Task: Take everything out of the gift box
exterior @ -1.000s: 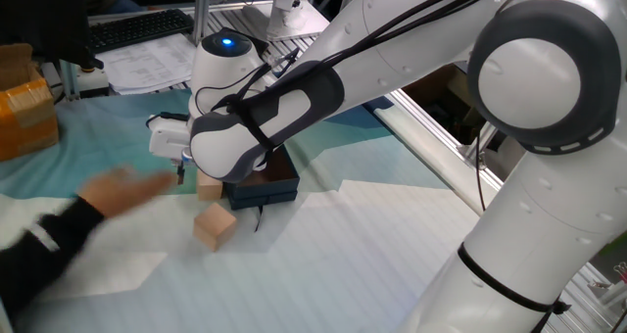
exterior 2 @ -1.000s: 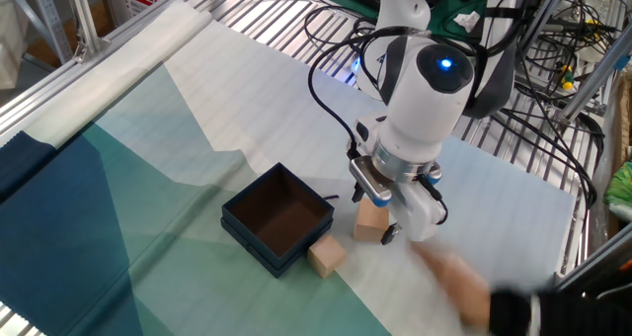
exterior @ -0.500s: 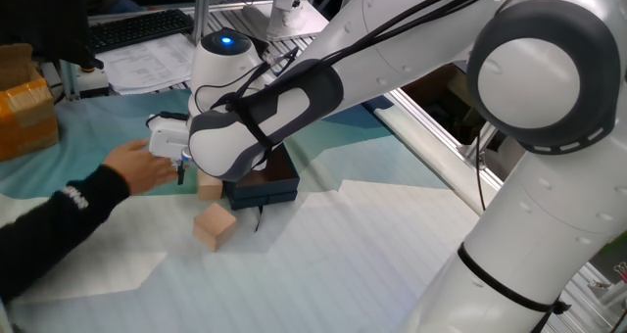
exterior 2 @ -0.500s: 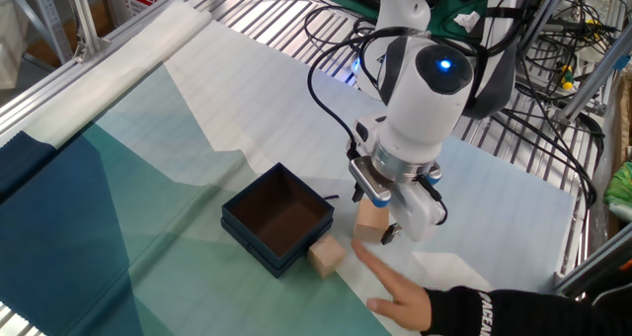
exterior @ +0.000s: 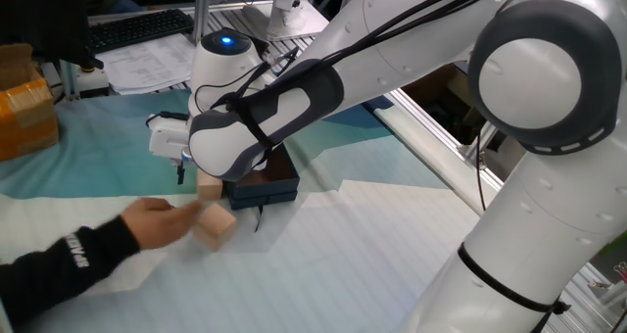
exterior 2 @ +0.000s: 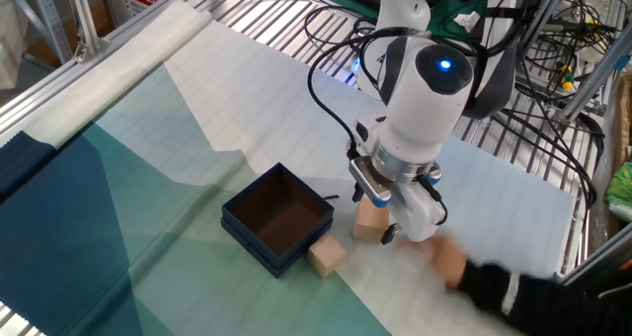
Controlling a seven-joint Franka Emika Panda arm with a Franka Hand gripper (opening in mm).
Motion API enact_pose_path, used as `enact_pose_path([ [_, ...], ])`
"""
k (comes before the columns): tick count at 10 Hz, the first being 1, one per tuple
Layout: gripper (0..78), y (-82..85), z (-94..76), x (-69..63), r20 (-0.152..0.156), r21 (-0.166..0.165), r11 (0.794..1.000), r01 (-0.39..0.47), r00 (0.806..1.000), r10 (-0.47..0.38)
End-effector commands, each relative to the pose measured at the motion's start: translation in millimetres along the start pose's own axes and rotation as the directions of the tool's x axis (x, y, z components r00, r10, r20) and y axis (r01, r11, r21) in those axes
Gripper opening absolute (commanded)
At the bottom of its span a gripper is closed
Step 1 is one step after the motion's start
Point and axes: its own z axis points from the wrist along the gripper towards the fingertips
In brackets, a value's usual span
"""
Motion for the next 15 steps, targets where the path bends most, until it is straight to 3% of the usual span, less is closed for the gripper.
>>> enact_pose_path([
  [1, 77.4, 0.7, -1.7, -0.4, 0.002, -0.001, 1.0, 0.0, 1.0, 0.0],
  [15, 77.4, 1.2, -14.8, 1.3, 0.0, 0.0, 1.0, 0.009, 1.0, -0.009],
])
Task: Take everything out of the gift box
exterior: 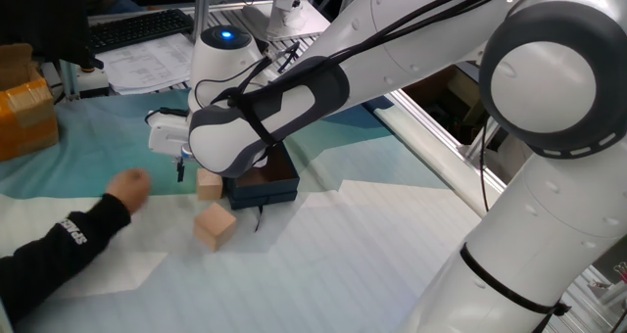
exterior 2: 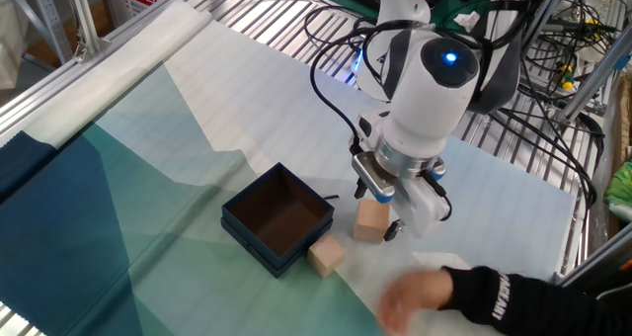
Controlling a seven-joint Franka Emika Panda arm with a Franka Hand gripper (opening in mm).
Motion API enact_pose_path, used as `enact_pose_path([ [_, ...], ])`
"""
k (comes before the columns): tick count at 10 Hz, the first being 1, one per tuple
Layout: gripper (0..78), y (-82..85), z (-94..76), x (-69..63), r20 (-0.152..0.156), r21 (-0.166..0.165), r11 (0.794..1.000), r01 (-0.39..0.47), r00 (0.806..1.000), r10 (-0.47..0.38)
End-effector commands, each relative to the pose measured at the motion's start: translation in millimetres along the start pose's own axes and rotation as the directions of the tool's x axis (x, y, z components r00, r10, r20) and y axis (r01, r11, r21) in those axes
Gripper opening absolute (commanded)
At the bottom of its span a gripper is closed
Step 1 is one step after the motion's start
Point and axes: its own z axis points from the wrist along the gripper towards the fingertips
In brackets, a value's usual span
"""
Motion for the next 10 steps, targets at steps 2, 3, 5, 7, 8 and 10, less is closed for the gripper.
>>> enact_pose_path([
  [2, 77.4, 0.7, -6.4, -0.2, 0.0, -0.002, 1.0, 0.008, 1.0, -0.008],
  [3, 77.4, 0.7, -7.0, -0.1, 0.0, -0.002, 1.0, 0.008, 1.0, -0.008],
  [5, 77.4, 0.2, -10.6, -1.0, -0.003, -0.002, 1.0, 0.021, 1.0, -0.021],
  [7, 77.4, -2.7, -20.7, -6.9, -0.016, 0.002, 1.0, 0.029, 0.999, -0.029],
  [8, 77.4, -5.8, -32.0, -12.2, -0.035, 0.007, 0.999, 0.038, 0.999, -0.037],
  [10, 77.4, -15.6, -53.2, -25.2, -0.063, 0.0, 0.998, 0.059, 0.996, -0.058],
])
